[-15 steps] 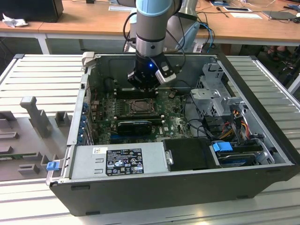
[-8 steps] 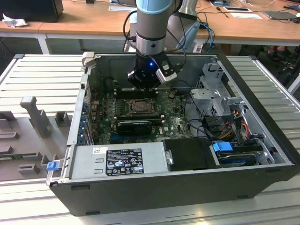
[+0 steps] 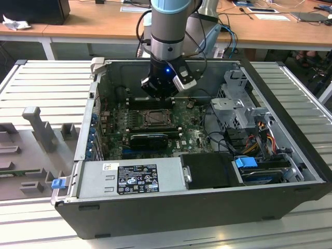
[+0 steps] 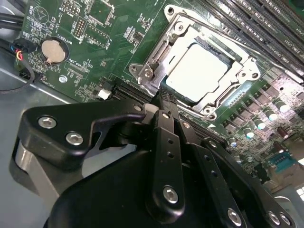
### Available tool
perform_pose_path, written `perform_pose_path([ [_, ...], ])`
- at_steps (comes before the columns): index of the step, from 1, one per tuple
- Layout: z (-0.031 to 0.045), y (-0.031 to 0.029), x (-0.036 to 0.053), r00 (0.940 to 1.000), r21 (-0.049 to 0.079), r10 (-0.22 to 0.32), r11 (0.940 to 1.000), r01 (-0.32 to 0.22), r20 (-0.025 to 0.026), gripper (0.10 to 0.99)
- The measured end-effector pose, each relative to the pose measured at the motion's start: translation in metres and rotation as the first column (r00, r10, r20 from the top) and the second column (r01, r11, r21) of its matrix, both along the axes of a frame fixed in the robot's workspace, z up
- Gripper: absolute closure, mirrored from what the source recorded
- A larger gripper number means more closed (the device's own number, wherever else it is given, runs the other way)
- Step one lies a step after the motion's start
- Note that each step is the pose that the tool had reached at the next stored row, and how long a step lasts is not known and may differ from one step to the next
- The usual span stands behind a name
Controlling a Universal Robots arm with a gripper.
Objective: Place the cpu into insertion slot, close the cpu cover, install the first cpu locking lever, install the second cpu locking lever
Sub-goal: 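Install the second cpu locking lever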
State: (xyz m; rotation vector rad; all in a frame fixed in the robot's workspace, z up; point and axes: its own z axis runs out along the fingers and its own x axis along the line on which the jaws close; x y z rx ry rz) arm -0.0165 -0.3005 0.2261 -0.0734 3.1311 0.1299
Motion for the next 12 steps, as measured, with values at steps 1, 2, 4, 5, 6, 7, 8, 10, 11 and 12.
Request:
perform_pose_path([
  [1,-0.0001,-0.0011,0.0,1.0,0.0,0.0,1.0,0.0,0.0001,0.98],
  [2,0.0001,-0.0021,0.0,1.0,0.001,0.0,1.0,0.0,-0.0001,0.98],
  [4,0.0151,-0.0023,0.0,1.0,0.001,0.0,1.0,0.0,0.0,0.98],
  [5,0.0151,-0.0027,0.0001,1.0,0.002,0.0,1.0,0.0,0.0001,0.98],
  [6,0.0151,-0.0032,0.0001,1.0,0.002,0.0,1.0,0.0,0.0001,0.98],
  [7,0.0152,-0.0041,0.0,1.0,0.001,0.0,1.0,0.0,0.0,0.98],
  [8,0.0152,-0.0052,0.0,1.0,0.001,0.0,1.0,0.0,0.0,0.98],
  [10,0.015,-0.0085,0.0,1.0,0.001,0.0,1.0,0.0,0.0,0.98],
  [11,0.0149,-0.0102,0.0,1.0,0.001,0.0,1.0,0.0,0.0,0.98],
  [12,0.0148,-0.0121,0.0,1.0,0.001,0.0,1.0,0.0,0.0,0.98],
])
